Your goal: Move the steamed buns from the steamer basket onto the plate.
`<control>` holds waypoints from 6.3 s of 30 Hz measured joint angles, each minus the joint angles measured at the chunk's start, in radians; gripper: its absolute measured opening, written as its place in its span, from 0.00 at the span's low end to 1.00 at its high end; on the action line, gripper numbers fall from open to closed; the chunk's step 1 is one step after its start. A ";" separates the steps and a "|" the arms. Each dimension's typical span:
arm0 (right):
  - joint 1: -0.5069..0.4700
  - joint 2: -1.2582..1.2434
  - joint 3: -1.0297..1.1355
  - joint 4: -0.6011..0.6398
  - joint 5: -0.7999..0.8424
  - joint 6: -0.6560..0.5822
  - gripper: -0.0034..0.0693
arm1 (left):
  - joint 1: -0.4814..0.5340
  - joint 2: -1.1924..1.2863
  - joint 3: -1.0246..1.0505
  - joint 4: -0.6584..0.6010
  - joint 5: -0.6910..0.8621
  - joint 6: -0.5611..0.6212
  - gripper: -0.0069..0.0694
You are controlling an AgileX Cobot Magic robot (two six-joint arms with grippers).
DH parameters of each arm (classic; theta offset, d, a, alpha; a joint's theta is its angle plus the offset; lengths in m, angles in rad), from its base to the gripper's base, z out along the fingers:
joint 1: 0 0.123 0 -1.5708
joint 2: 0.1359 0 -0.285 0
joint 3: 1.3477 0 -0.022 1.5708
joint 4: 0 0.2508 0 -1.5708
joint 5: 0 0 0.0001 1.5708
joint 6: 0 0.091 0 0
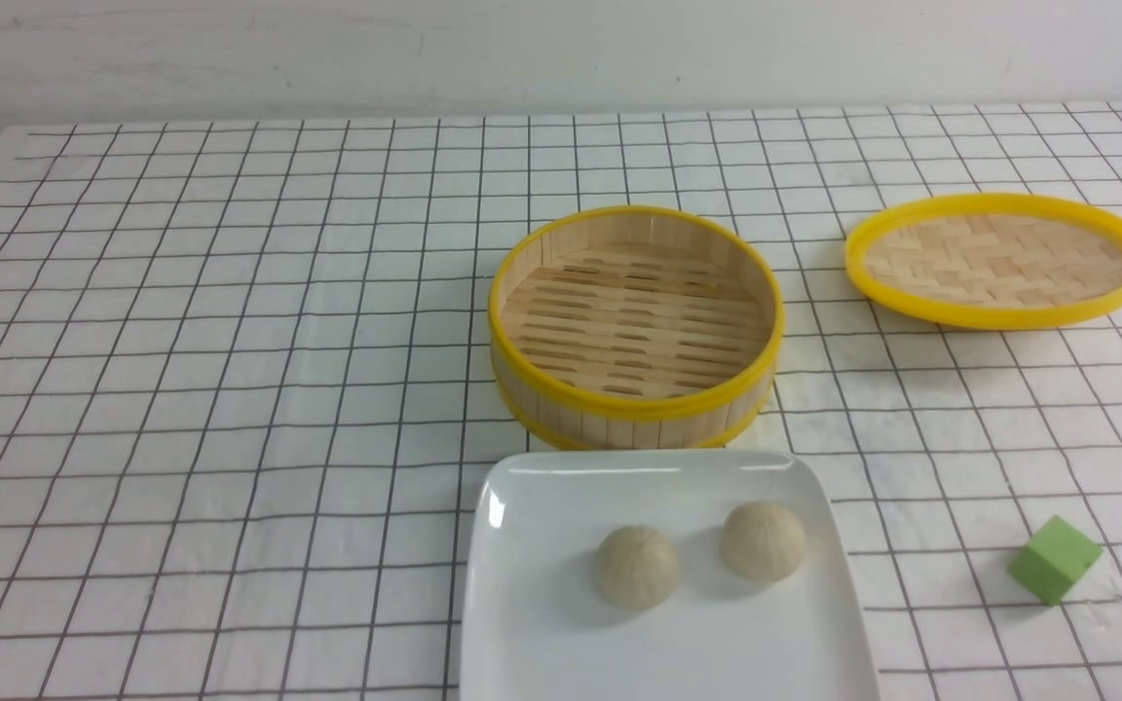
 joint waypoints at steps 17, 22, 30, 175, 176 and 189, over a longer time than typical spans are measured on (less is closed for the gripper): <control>-0.373 0.000 0.001 0.004 -0.004 0.008 0.38 | 0.000 0.000 0.000 0.010 0.000 0.000 0.61; -0.509 0.000 0.001 0.004 -0.004 0.008 0.38 | 0.000 0.000 0.000 0.010 0.000 0.000 0.61; -0.581 0.000 0.001 0.034 -0.004 0.008 0.38 | 0.000 0.000 0.000 0.012 0.000 0.000 0.61; -0.508 0.000 0.001 0.056 -0.005 0.007 0.38 | 0.847 -0.393 1.039 -0.252 -0.829 -0.263 0.61; -0.508 0.000 0.001 0.056 -0.005 0.007 0.38 | 0.847 -0.393 1.039 -0.252 -0.829 -0.263 0.61; -0.508 0.000 0.001 0.056 -0.005 0.007 0.38 | 0.847 -0.393 1.039 -0.252 -0.830 -0.263 0.61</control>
